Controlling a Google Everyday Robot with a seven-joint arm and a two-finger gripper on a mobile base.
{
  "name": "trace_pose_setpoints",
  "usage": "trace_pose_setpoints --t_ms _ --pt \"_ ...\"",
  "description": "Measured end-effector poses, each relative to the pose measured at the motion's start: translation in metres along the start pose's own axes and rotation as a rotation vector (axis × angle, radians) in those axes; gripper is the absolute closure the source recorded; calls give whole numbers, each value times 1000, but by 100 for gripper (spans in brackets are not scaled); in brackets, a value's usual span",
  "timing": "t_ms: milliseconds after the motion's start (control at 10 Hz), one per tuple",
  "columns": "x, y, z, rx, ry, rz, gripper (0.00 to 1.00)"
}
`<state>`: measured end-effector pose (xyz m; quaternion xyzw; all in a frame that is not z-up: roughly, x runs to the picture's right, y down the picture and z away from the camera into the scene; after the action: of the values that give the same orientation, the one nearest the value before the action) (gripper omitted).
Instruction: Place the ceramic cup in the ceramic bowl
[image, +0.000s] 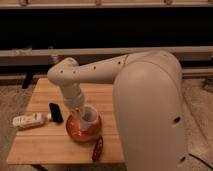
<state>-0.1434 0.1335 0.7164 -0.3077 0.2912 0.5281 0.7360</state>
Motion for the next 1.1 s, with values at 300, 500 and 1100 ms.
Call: trace_pose_setpoints --t_ms 300,500,1100 --pt "-1 8 7 -3 3 -10 80" --pt "-6 4 8 -6 7 -12 58" --pt "-4 9 6 -18 12 -17 3"
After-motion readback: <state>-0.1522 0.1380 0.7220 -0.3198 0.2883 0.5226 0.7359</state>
